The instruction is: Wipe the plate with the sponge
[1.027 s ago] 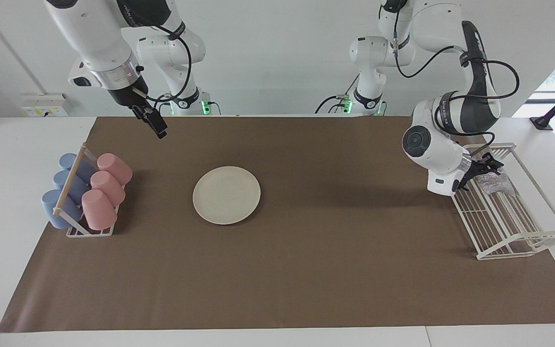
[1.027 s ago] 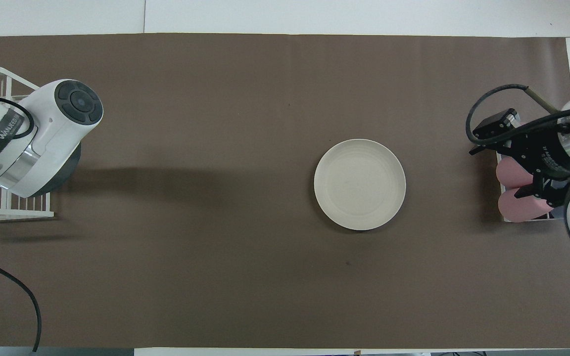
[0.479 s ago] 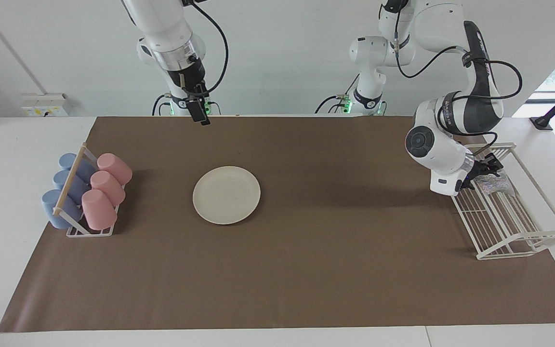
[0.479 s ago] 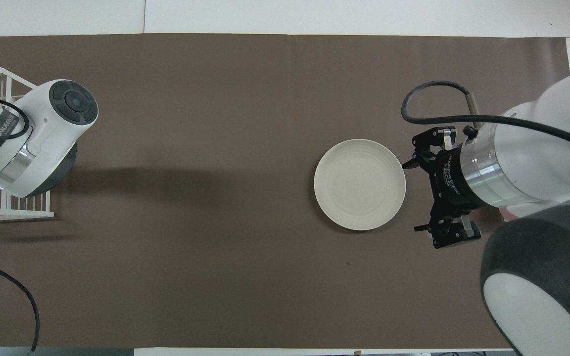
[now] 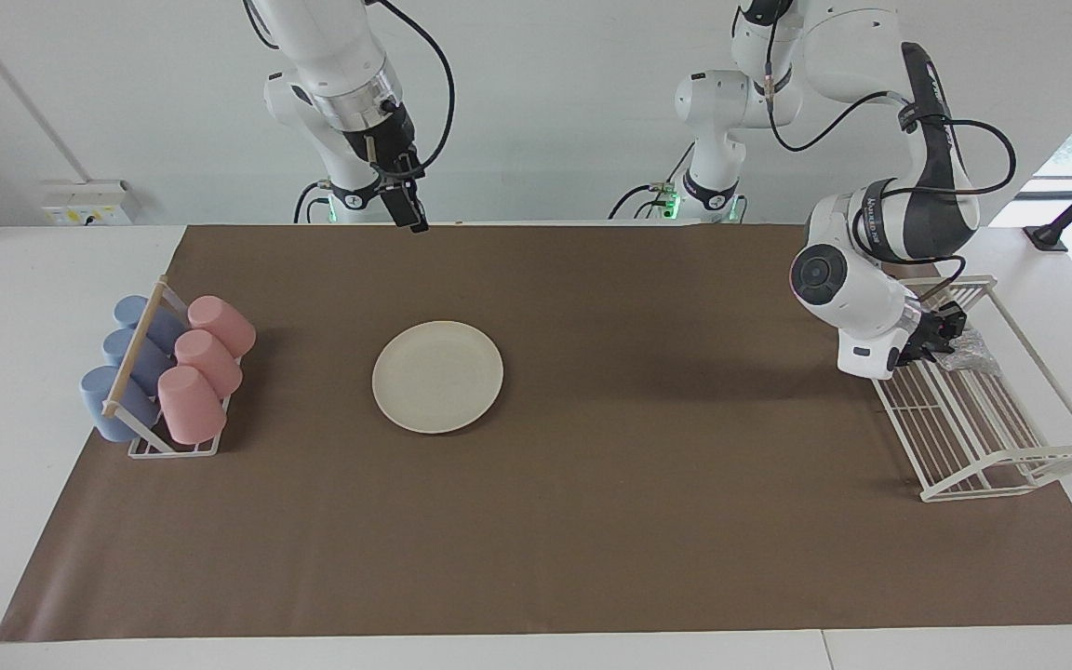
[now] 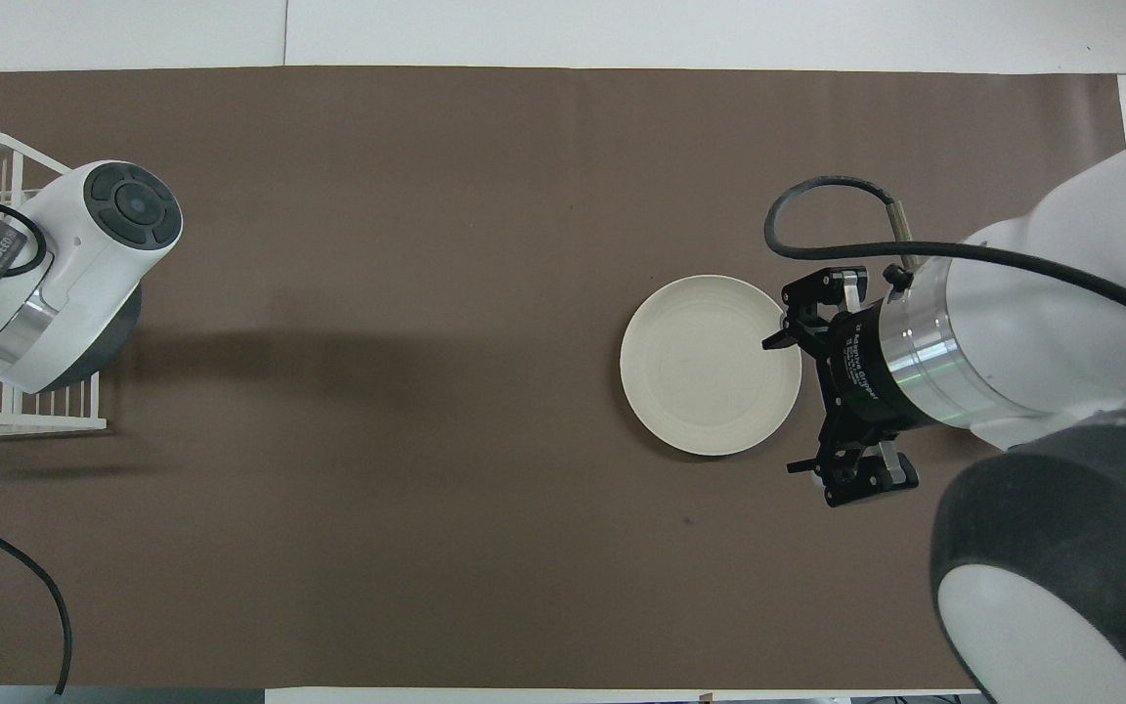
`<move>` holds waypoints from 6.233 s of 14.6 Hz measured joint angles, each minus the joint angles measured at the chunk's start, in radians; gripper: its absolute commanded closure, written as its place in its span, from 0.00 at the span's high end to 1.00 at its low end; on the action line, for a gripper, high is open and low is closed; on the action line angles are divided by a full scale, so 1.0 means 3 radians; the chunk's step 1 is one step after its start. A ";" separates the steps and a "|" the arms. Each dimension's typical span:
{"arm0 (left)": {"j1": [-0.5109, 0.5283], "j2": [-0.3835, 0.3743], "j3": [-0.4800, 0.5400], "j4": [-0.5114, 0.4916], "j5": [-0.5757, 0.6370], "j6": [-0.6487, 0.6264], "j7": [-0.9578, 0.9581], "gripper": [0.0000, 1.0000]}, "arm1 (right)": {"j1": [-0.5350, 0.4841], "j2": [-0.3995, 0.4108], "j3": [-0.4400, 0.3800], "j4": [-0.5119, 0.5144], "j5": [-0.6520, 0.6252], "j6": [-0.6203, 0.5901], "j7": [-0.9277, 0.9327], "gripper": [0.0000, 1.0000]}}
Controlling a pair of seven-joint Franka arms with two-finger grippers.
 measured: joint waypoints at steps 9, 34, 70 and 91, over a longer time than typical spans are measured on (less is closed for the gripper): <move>0.0010 -0.0185 0.0010 0.1006 -0.1258 -0.0651 0.0812 0.00 | 0.0340 0.0271 0.0002 0.0016 -0.0002 0.0635 0.0670 1.00; 0.0455 -0.1227 -0.0032 -0.1185 -0.7526 -0.0591 0.2776 0.00 | 0.0861 0.0682 0.0000 0.0266 -0.0304 0.1007 0.1283 1.00; -0.0023 -0.1247 -0.0046 -0.1525 -0.8353 -0.0257 0.3186 1.00 | 0.1348 0.0772 0.0005 -0.0106 -0.0307 0.1940 0.1123 0.00; 0.0332 -0.1344 0.0030 -0.0894 -0.6852 0.0075 0.2538 1.00 | 0.0340 0.0903 -0.0026 -0.1967 -0.0315 0.3435 -0.1145 0.00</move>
